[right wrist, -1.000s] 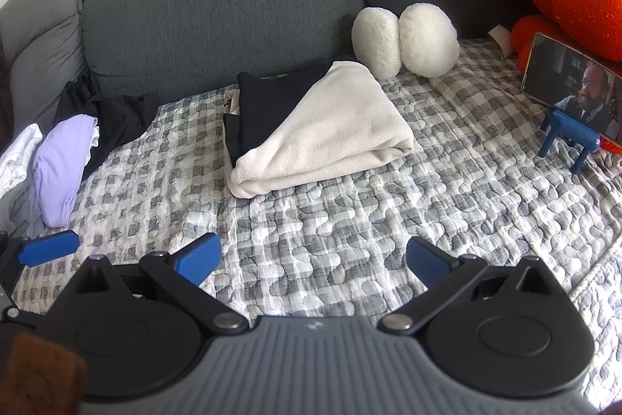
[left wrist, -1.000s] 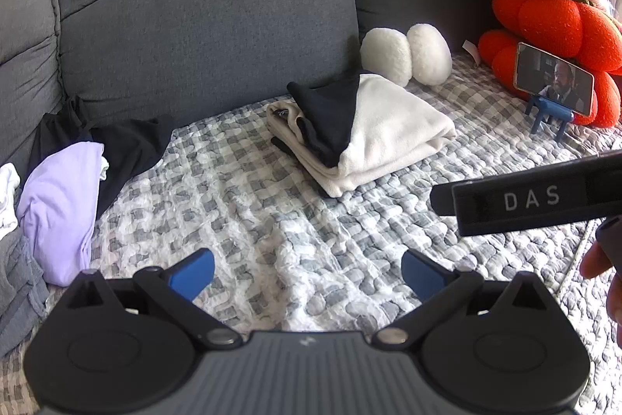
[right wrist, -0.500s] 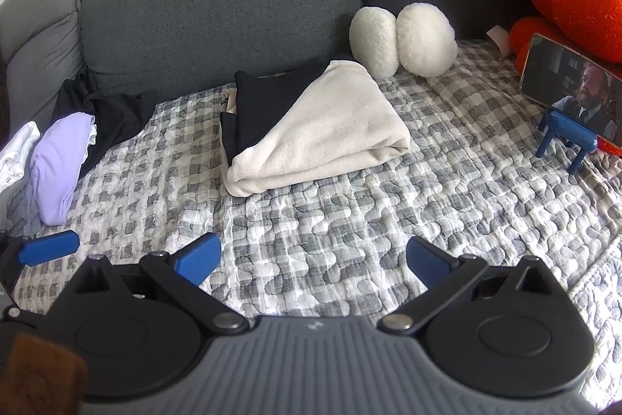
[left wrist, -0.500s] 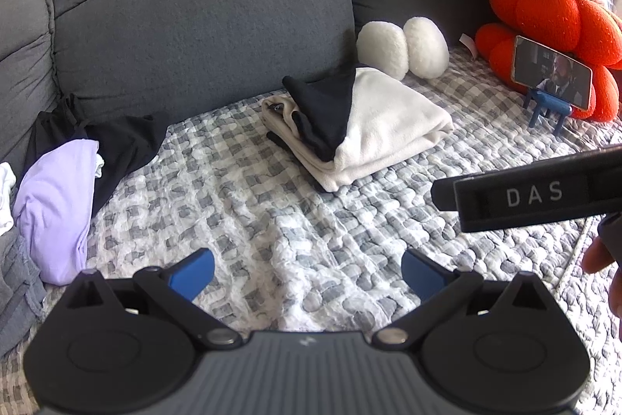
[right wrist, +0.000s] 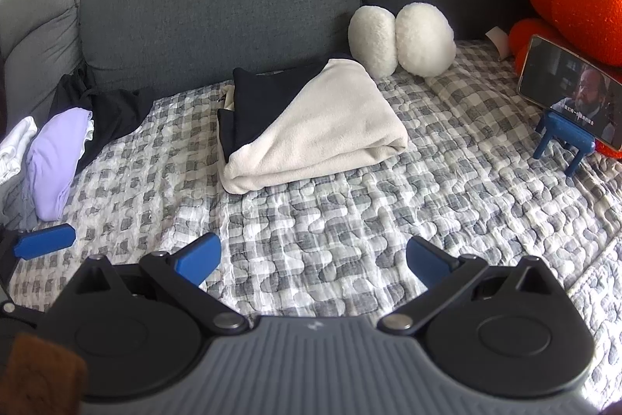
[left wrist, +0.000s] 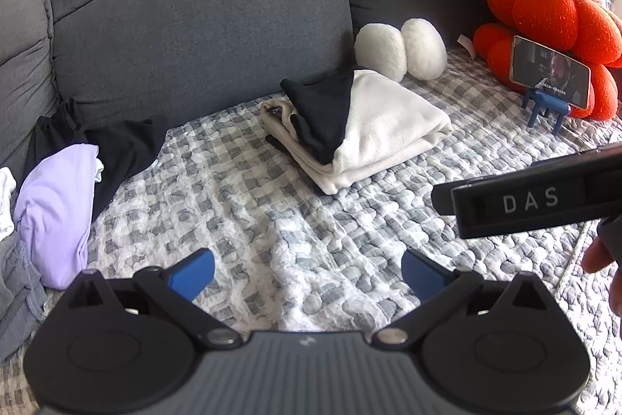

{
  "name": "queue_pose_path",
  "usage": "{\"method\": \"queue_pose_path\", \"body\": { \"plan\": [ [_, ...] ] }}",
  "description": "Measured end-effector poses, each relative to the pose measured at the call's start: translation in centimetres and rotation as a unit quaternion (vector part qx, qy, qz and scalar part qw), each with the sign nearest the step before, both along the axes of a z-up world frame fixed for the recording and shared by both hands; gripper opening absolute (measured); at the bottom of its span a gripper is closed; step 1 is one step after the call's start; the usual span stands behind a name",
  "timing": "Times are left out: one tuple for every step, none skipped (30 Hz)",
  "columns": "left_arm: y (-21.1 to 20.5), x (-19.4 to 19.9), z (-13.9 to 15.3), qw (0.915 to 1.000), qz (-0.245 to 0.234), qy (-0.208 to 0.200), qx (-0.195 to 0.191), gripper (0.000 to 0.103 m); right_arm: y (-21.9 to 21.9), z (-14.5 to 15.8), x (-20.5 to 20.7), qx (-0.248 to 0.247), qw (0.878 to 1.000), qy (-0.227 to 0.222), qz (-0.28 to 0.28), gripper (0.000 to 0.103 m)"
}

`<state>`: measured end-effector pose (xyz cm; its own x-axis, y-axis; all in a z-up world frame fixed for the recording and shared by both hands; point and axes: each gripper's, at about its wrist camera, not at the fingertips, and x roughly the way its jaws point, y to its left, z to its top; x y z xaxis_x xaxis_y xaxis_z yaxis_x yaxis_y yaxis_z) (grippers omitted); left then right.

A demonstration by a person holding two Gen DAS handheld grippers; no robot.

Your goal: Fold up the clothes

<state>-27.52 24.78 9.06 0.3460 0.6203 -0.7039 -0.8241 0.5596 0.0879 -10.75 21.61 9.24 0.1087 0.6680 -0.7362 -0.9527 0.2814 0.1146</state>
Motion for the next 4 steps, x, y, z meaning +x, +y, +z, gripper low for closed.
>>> {"method": "queue_pose_path", "body": {
  "plan": [
    [0.01,-0.01,0.00,1.0000,0.001,0.000,-0.001,0.102,0.00,0.00,0.00,0.000,1.000,0.000,0.000,0.103],
    [0.02,-0.01,0.01,1.0000,0.001,0.000,-0.001,0.102,0.01,0.00,-0.01,0.000,1.000,-0.001,0.000,0.103],
    [0.03,-0.01,0.01,1.0000,0.002,0.000,-0.001,0.102,0.00,-0.01,0.00,0.000,1.000,-0.001,0.001,0.103],
    [0.03,-0.01,0.03,1.0000,0.002,0.000,-0.001,0.102,-0.02,-0.01,0.01,0.000,1.000,0.000,0.001,0.103]
  ]
}}
